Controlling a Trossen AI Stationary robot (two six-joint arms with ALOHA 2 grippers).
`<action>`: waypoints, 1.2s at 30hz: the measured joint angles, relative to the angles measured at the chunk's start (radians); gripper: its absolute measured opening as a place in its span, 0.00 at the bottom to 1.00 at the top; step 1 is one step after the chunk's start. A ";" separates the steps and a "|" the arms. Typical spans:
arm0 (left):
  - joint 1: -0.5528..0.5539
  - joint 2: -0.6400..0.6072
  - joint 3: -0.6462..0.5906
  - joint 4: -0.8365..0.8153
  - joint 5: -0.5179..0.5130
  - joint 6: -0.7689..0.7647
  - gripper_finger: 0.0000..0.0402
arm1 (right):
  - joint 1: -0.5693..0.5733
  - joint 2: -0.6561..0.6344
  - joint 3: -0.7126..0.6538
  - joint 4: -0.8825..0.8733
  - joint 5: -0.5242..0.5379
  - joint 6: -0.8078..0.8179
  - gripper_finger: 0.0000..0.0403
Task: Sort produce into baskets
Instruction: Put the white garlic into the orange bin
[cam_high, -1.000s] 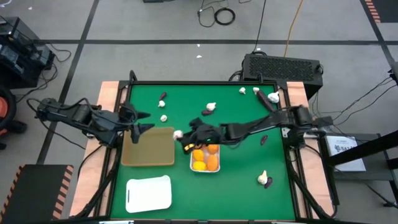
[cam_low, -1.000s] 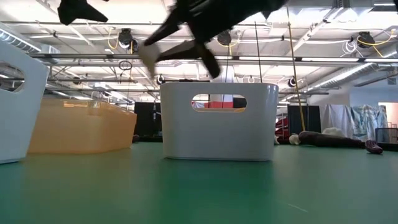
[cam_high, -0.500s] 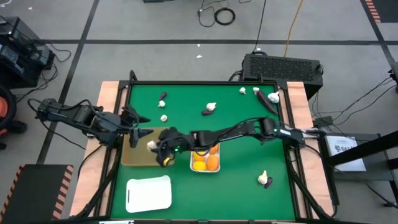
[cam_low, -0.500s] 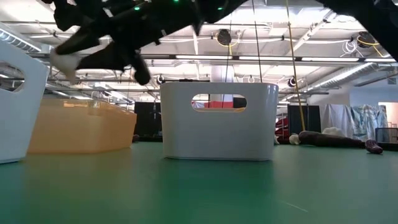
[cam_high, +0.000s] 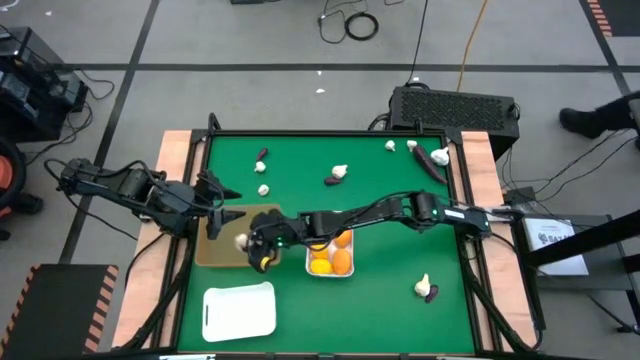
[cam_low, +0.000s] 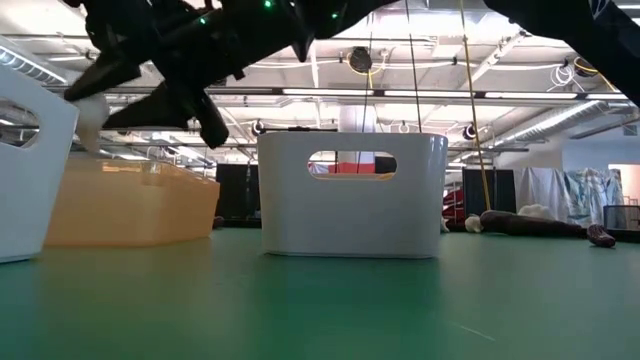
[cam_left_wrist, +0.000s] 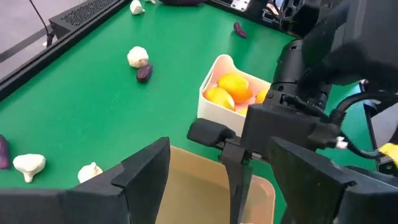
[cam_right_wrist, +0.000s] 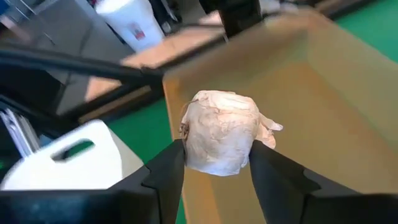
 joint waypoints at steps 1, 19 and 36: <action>0.000 0.000 0.000 0.000 0.000 0.001 0.69 | 0.000 0.000 0.000 -0.018 -0.001 0.000 0.42; 0.003 0.002 0.000 -0.062 -0.055 -0.006 0.69 | -0.035 -0.092 -0.001 -0.266 -0.051 0.157 0.56; 0.382 0.279 0.000 -0.003 0.106 0.183 0.69 | 0.108 -0.556 0.000 -0.970 0.307 0.154 0.43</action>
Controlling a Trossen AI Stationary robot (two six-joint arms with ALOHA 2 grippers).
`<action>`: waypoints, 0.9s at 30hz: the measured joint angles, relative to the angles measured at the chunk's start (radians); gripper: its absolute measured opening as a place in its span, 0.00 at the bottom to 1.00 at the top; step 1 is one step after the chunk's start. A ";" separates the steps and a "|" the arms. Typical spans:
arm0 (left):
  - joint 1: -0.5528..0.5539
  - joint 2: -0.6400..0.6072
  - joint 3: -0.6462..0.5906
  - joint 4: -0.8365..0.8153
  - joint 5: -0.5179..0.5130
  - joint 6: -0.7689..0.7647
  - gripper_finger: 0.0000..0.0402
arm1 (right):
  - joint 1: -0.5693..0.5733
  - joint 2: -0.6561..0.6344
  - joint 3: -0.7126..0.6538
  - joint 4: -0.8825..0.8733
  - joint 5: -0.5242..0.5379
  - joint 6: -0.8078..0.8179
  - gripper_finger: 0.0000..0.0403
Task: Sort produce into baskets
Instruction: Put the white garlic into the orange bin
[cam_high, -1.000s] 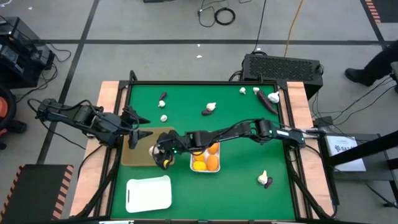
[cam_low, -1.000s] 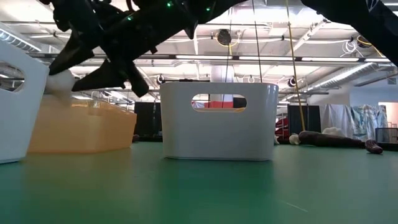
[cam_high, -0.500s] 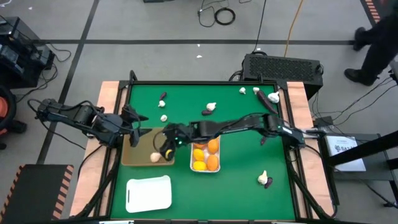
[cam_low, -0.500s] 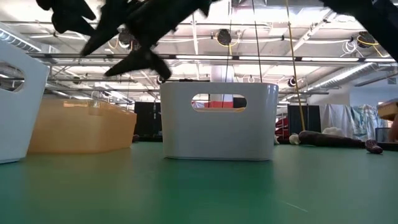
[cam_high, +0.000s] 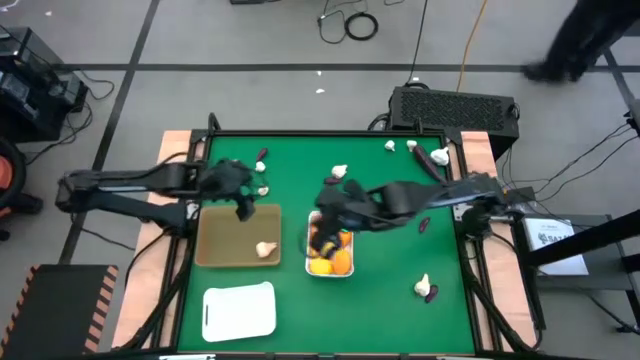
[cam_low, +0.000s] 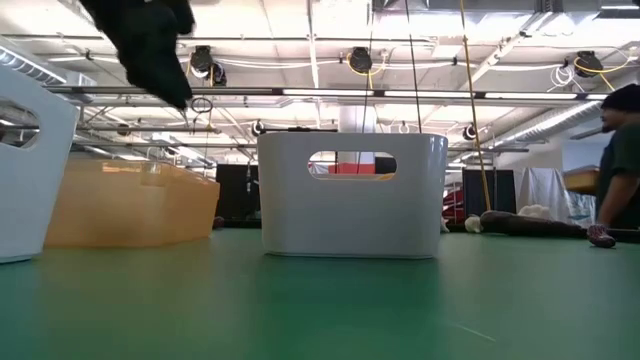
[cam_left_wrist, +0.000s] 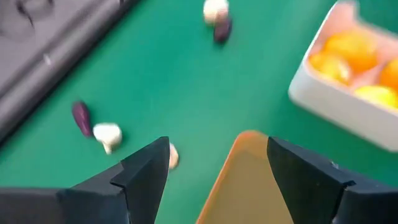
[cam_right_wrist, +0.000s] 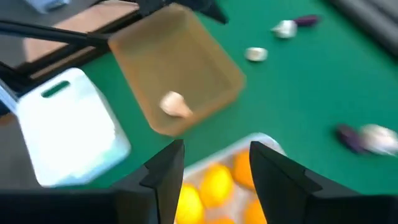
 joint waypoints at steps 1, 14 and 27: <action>0.033 0.036 0.000 0.000 0.030 0.007 0.69 | 0.020 -0.022 0.000 -0.046 0.037 0.019 0.42; 0.324 0.411 0.000 0.141 0.183 -0.168 0.69 | 0.285 -0.278 -0.097 -0.470 0.406 0.256 0.33; 0.329 0.558 0.000 0.179 0.101 -0.410 0.69 | 0.296 -0.730 -0.662 -0.377 0.437 0.261 0.30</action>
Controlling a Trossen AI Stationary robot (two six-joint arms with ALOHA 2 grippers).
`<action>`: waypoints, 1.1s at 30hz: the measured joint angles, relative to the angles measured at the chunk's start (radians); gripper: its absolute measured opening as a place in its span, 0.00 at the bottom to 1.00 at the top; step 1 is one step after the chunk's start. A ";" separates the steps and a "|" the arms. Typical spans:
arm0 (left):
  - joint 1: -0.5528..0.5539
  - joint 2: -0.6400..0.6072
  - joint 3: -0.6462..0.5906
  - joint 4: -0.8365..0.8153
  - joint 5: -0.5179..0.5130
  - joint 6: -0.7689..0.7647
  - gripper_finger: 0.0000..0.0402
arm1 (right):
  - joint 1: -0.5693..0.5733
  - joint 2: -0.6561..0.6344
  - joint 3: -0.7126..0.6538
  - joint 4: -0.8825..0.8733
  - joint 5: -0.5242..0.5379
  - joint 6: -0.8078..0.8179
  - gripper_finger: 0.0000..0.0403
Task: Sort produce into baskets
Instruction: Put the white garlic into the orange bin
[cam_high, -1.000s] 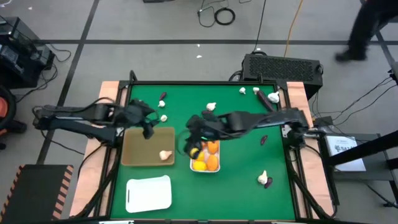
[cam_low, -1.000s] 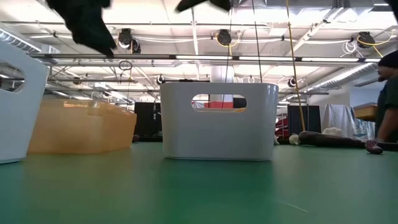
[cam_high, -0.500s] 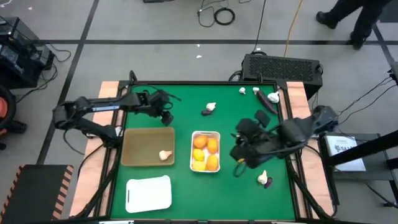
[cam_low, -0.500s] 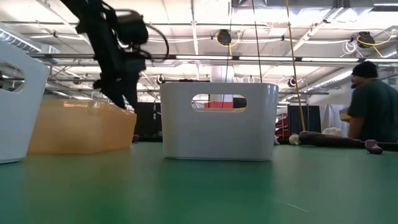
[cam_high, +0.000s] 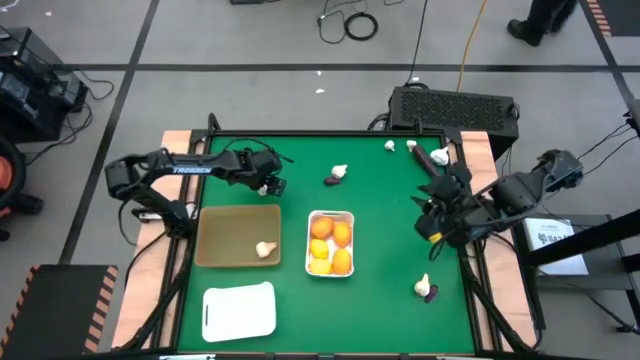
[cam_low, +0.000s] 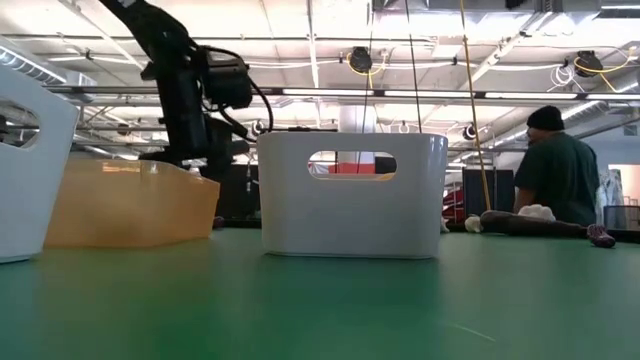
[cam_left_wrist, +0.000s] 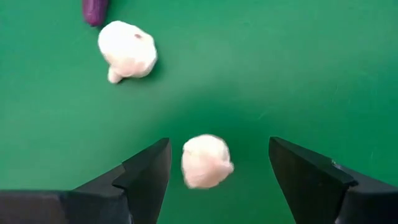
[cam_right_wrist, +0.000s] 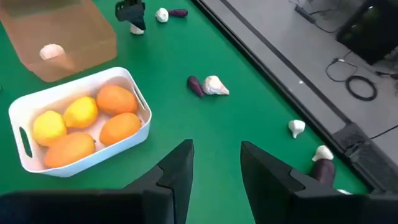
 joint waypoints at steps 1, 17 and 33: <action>0.000 0.011 0.000 0.006 0.004 -0.015 0.69 | 0.000 -0.036 -0.041 0.028 0.000 -0.009 0.30; -0.002 0.096 0.000 -0.015 0.036 0.049 0.69 | -0.031 -0.301 -0.293 0.558 0.055 -0.160 0.30; 0.001 0.096 0.000 -0.003 0.012 0.255 0.41 | -0.065 -0.149 -0.293 0.862 0.070 -0.213 0.30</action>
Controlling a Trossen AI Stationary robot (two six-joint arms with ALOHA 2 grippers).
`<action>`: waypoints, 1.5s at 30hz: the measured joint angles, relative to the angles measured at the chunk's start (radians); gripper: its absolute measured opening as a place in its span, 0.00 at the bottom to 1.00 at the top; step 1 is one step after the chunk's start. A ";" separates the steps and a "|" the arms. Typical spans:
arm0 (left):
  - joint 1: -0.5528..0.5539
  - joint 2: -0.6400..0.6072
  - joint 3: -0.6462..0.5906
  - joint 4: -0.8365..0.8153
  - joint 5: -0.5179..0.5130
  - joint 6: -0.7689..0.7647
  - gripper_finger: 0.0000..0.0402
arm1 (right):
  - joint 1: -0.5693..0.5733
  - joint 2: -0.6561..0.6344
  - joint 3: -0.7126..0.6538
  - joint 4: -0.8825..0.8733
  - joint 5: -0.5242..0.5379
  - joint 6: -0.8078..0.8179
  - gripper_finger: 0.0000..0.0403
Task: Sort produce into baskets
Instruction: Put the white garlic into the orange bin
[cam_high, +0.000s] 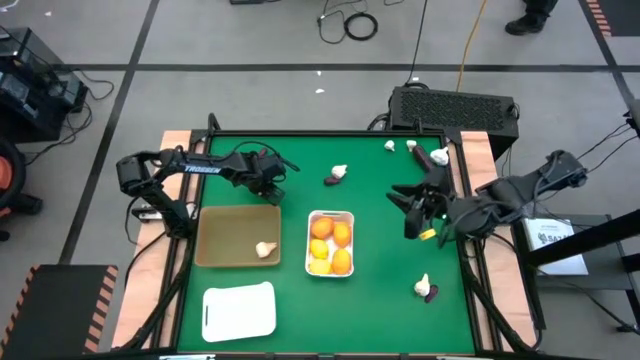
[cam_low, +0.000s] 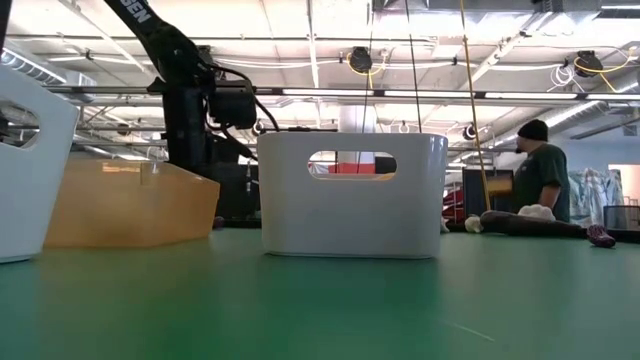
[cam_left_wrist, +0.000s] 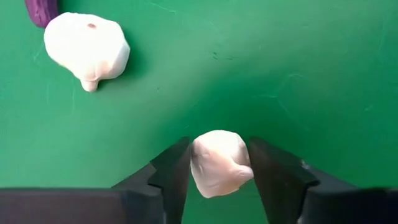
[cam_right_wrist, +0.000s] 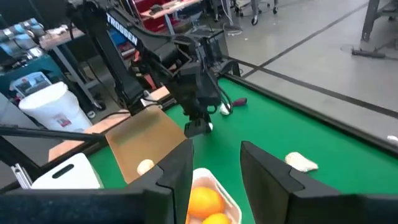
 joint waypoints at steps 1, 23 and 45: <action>0.000 0.000 0.000 0.000 0.001 0.015 0.39 | 0.000 0.014 0.000 0.001 -0.002 0.014 0.30; -0.039 -0.429 -0.001 -0.071 0.242 0.064 0.24 | -0.101 0.089 0.000 0.003 -0.002 -0.078 0.30; -0.534 -0.511 -0.064 -0.159 0.218 -0.253 0.25 | -0.219 0.089 0.000 -0.079 -0.110 -0.279 0.30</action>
